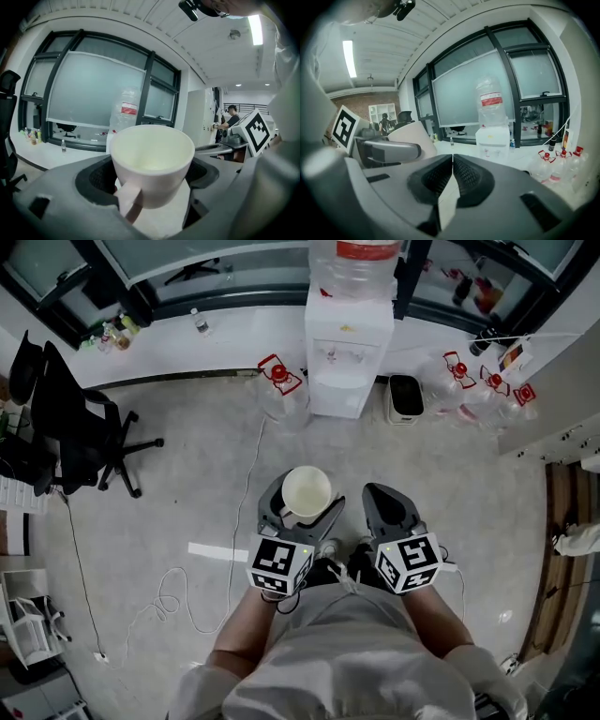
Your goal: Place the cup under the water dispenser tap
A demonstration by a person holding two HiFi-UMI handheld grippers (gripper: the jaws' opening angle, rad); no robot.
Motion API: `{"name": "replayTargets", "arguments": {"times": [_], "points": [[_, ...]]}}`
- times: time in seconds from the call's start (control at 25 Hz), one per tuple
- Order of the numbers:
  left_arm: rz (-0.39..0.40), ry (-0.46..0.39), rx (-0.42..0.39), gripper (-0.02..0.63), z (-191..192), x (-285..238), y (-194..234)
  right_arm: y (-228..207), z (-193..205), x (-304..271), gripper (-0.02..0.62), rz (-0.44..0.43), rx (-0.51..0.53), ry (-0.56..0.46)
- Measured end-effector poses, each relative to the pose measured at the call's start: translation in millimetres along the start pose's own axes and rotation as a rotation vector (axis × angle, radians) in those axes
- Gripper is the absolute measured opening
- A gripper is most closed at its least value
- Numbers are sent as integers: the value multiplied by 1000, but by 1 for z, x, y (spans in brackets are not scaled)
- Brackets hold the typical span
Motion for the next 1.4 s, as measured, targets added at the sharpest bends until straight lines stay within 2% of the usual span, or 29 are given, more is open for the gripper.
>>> {"name": "replayTargets", "arguments": {"times": [0.28, 0.84, 1.24, 1.4], "points": [[24, 45, 43, 440, 7, -45, 32, -25, -15, -45, 29, 8, -1, 39], [4, 156, 87, 440, -30, -178, 102, -127, -75, -153, 29, -11, -19, 72], [6, 188, 81, 440, -37, -266, 144, -190, -86, -221, 29, -5, -35, 120], [12, 203, 43, 440, -26, -296, 158, -208, -81, -245, 29, 47, -51, 95]]}}
Point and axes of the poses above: the fingertips, and each gripper's own axes: x backward along the fingers, y to its left, z out of its underside, the point moved 5 cm from there along x, backward along the fingers, and after that the axes turned 12 degrees about y, right-handed, at the moved point
